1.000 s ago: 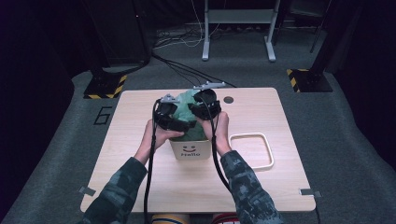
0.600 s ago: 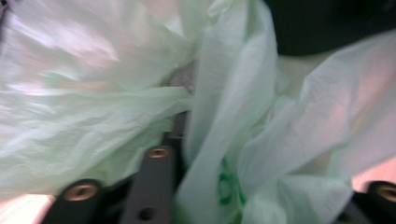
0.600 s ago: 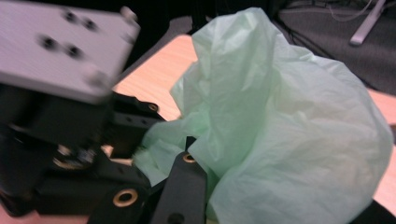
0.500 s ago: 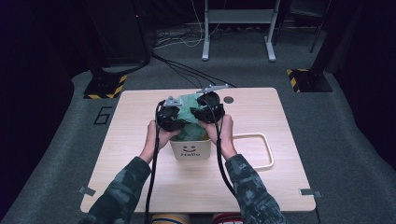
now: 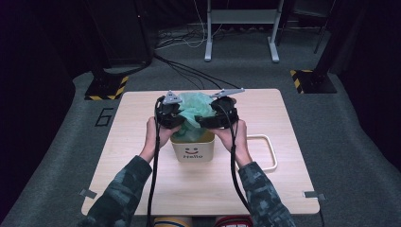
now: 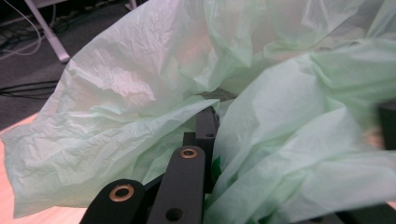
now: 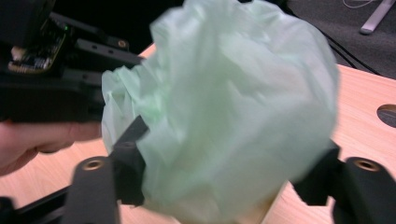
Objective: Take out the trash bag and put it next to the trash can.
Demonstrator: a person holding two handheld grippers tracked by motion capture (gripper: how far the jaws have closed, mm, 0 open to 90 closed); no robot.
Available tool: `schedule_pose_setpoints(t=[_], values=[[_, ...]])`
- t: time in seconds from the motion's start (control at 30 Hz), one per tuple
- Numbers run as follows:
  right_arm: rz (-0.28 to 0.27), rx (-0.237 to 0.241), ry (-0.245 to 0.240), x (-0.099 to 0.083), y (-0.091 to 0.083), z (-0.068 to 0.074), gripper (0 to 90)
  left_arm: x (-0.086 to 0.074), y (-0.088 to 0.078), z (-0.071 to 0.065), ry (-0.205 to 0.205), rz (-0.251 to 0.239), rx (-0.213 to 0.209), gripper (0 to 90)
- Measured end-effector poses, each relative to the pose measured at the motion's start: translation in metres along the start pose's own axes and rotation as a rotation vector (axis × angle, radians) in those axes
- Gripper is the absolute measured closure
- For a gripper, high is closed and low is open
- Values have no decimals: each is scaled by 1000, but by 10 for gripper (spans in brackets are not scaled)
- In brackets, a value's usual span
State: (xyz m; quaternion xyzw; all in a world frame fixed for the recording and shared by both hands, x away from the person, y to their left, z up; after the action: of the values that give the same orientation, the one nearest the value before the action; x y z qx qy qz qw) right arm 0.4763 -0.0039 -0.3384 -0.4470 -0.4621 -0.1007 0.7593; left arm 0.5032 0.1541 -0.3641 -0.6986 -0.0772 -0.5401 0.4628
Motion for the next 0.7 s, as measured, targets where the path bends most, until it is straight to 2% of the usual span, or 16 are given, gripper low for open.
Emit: schedule_pose_setpoints(t=[0.2,0.47,0.7], values=[[-40,-1,13,-11,-16,-6,160,6,-4,-2,9,-8,3,877],[-76,27,33,-25,-30,-12,137,10,-7,1,8,-18,22,879],[-50,-36,11,-46,-28,-18,136,12,-12,5,0,-34,32,879]])
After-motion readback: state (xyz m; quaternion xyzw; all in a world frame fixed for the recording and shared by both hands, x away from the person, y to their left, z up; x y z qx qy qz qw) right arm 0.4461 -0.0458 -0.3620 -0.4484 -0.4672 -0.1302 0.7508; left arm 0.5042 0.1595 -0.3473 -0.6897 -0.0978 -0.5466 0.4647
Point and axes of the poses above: each handheld gripper's, and its own axes: y roughly forward along the jaws, x roughly out of its top, z roughly to its left, the point moved 4 cm from there along y, roughly forward along the jaws, and after that the axes turned 2 degrees about z, right-handed, at the moved point
